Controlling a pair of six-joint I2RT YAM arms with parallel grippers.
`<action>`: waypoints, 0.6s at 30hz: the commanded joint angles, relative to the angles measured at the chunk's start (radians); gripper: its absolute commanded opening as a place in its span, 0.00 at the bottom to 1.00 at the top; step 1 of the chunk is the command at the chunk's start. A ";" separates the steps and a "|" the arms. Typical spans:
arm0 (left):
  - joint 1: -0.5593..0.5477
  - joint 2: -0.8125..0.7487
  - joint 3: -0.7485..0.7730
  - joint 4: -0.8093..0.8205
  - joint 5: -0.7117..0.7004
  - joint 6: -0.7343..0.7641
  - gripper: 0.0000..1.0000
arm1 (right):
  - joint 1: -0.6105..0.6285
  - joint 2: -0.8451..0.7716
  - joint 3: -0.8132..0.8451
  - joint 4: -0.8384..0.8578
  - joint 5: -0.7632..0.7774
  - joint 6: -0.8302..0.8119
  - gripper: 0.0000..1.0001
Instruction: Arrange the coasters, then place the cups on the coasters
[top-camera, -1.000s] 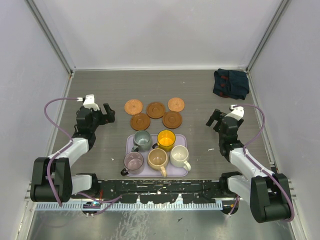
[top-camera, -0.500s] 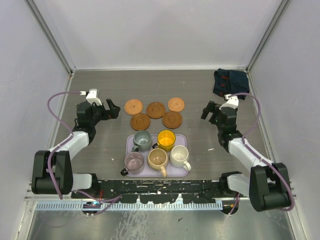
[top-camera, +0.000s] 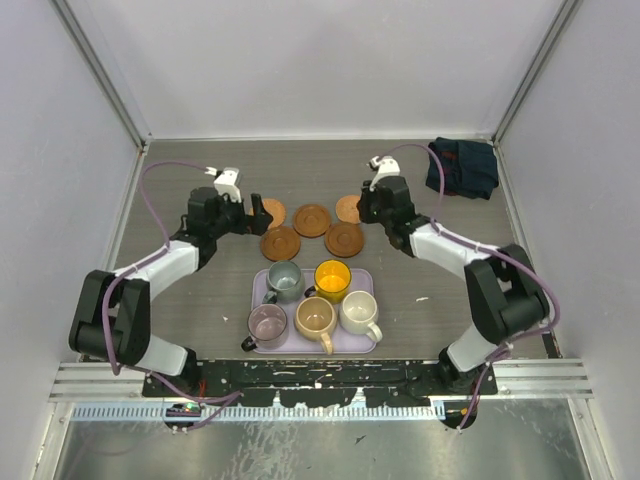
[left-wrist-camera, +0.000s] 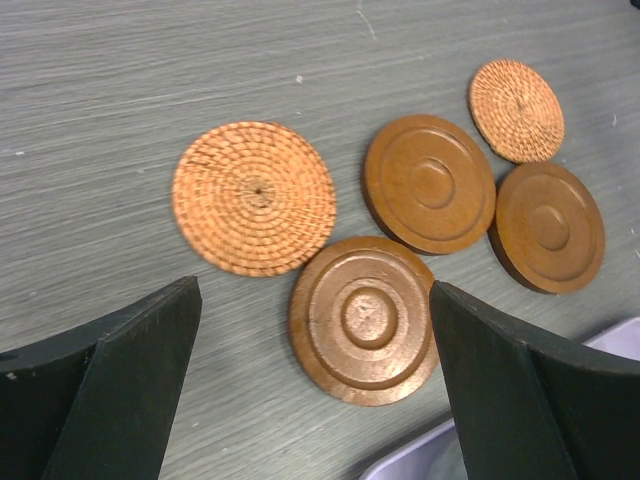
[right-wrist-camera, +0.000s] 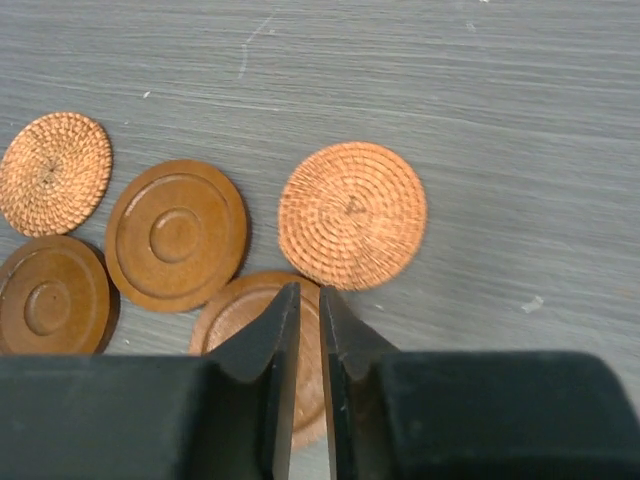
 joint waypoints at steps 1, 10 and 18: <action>-0.014 0.046 0.076 -0.040 -0.072 0.042 0.98 | 0.050 0.106 0.177 -0.060 -0.086 -0.039 0.13; -0.014 0.134 0.121 -0.048 -0.019 0.034 0.93 | 0.118 0.313 0.374 -0.151 -0.141 -0.057 0.02; -0.013 0.144 0.103 -0.017 0.010 0.044 0.28 | 0.158 0.384 0.414 -0.168 -0.130 -0.057 0.01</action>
